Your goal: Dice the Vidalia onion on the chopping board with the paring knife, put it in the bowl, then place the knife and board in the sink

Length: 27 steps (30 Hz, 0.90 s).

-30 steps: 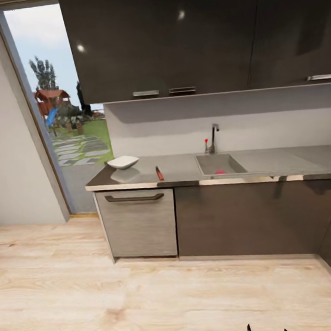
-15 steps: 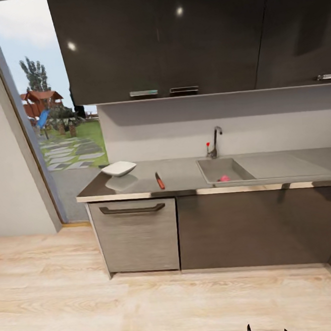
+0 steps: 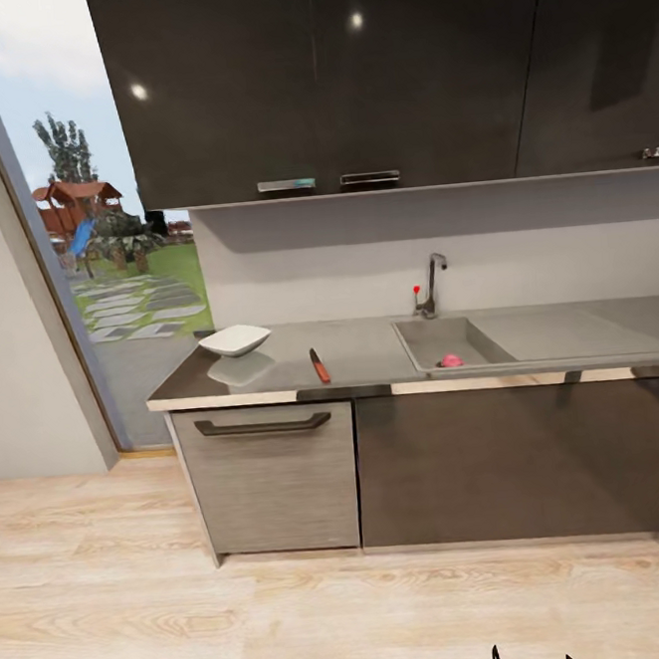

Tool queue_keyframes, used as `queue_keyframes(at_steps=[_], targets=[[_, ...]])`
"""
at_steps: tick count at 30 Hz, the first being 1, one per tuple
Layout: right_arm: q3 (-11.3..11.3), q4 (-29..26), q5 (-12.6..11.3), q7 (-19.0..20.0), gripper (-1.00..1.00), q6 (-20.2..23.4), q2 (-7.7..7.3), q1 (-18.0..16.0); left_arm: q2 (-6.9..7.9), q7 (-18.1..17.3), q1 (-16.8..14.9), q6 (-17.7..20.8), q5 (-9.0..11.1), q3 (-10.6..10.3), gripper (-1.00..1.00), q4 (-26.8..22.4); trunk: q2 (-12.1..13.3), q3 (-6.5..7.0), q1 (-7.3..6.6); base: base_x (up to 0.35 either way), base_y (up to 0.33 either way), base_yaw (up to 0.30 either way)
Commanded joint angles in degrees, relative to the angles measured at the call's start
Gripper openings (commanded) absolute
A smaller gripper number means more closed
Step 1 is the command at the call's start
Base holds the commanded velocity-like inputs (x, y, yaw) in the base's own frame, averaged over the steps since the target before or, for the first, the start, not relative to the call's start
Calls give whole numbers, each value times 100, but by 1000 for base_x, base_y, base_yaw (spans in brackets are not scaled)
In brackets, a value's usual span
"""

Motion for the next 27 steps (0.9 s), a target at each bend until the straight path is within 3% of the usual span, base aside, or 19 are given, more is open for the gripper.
queue_keyframes(at_steps=[1,27], targets=[[5,-4,44,-50,100,6,0,1,4,1,1,-9,32,-7,100,-3,-3,-4,0,2,0,0],[5,-4,44,-50,100,6,0,1,3,-1,1,-20,32,1,100,115,-3,-4,0,0,0,0]])
